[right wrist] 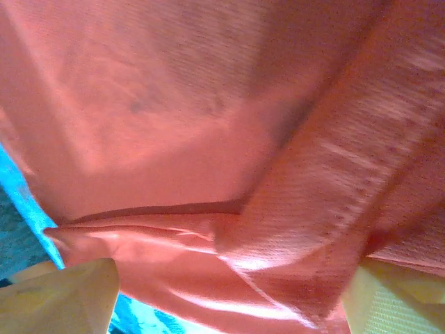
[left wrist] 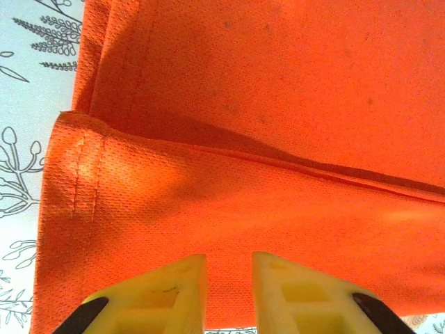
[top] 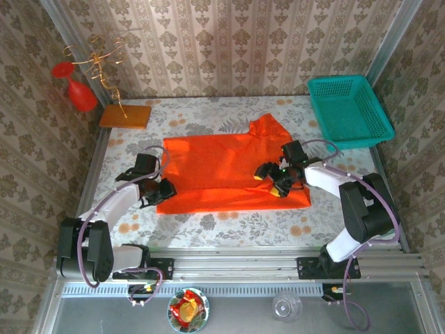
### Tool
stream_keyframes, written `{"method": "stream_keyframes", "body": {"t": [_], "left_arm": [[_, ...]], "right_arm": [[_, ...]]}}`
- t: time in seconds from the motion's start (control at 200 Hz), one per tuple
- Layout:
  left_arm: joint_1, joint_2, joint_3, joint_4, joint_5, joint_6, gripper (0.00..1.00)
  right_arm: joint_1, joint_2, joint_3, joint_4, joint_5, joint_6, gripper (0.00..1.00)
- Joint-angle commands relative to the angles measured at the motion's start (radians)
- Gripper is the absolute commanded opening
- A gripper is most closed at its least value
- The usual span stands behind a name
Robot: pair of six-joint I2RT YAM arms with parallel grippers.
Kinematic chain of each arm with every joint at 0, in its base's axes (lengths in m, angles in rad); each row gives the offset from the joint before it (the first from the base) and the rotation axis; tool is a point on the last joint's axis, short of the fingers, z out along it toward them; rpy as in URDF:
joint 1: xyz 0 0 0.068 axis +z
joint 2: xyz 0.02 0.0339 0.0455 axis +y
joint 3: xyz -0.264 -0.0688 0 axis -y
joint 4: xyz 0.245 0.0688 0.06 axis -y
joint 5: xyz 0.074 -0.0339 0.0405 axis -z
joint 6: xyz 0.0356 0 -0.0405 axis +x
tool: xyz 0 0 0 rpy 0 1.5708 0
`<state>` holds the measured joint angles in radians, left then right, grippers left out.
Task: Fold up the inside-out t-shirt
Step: Smooth out the T-shirt at the center of the table.
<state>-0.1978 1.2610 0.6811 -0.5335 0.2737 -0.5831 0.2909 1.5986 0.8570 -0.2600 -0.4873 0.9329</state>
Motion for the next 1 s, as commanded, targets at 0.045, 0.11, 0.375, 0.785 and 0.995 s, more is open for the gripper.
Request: {"method": "stream_keyframes", "body": {"t": [0.045, 0.11, 0.375, 0.785, 0.995], "left_arm": [[0.020, -0.021, 0.028, -0.057, -0.012, 0.026, 0.24], [0.032, -0.031, 0.035, -0.070, -0.021, 0.036, 0.24], [0.049, -0.026, 0.054, -0.064, 0.032, 0.057, 0.24], [0.018, 0.027, 0.035, -0.023, 0.055, 0.048, 0.24], [0.018, 0.039, 0.038, -0.036, 0.041, 0.049, 0.24]], "right_arm": [[0.007, 0.028, 0.094, 0.067, -0.048, 0.025, 0.82], [0.006, 0.056, 0.139, 0.102, -0.085, 0.026, 0.81], [-0.001, 0.018, 0.243, -0.146, 0.009, -0.123, 0.79], [0.037, 0.032, 0.100, -0.049, -0.014, -0.077, 0.81], [0.036, 0.160, 0.153, 0.170, -0.108, -0.024, 0.82]]}}
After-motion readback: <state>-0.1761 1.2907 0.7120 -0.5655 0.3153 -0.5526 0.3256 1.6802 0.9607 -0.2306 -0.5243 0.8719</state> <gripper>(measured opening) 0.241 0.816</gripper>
